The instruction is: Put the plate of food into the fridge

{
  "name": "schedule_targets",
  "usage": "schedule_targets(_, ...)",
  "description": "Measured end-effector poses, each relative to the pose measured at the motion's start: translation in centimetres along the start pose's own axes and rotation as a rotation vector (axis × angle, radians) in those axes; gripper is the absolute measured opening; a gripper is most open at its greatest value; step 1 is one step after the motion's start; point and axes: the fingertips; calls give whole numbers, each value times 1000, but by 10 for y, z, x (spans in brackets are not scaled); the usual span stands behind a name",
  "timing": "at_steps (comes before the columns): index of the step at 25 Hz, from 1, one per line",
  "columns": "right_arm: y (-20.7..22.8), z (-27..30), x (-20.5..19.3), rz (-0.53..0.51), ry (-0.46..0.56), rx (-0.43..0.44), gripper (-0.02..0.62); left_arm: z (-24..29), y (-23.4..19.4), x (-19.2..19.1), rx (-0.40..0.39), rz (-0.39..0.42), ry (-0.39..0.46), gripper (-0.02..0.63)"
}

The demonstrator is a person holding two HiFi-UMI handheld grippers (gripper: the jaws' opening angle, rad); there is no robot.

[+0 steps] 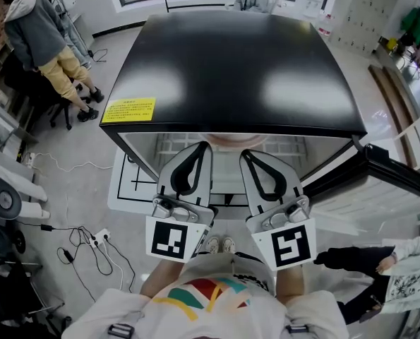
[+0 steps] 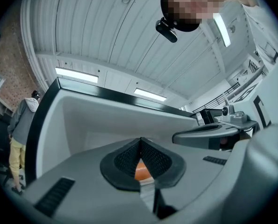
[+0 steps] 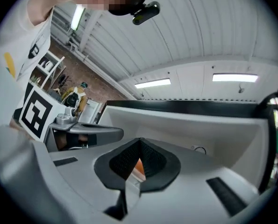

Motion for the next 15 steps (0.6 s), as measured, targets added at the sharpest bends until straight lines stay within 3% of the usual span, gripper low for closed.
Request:
schedule_targets(3, 12, -7, 5, 90, 51, -79, 0, 0, 3, 4, -3, -6, 2, 6)
schedule_targets(15, 21, -22, -6, 76, 47, -249, 0, 0, 15, -1, -24, -18, -17, 6)
Point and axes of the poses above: the fingertips, and each gripper's own axes: z forward along the fingers, y to its right, x out of its top, and after that the axes turned 1 degree about -x, right-handed
